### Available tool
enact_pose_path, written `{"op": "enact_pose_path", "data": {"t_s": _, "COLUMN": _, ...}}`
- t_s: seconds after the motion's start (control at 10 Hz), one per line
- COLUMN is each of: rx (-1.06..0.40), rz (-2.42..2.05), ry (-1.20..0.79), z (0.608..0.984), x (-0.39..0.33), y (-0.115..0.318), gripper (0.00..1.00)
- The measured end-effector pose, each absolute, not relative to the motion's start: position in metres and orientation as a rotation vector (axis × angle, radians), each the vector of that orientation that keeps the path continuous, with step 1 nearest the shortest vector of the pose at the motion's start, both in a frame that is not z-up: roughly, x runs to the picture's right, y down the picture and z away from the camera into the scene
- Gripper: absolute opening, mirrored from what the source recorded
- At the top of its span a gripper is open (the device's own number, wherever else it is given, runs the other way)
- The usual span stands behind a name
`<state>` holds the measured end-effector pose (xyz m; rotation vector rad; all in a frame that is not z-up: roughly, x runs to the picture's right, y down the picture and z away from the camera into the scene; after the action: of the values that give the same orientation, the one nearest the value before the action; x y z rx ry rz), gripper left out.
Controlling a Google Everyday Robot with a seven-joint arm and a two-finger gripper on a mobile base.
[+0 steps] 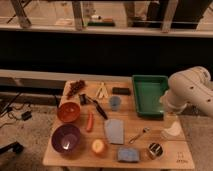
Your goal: Place banana in metal cup
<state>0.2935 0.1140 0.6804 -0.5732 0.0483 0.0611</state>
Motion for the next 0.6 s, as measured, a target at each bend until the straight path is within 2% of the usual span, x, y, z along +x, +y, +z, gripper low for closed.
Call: {"op": "enact_pose_path", "data": {"t_s": 0.6, "rx": -0.613, "rz": 0.109, "ry": 0.002, "z": 0.692, "x": 0.291, "y": 0.107, "gripper": 0.8}}
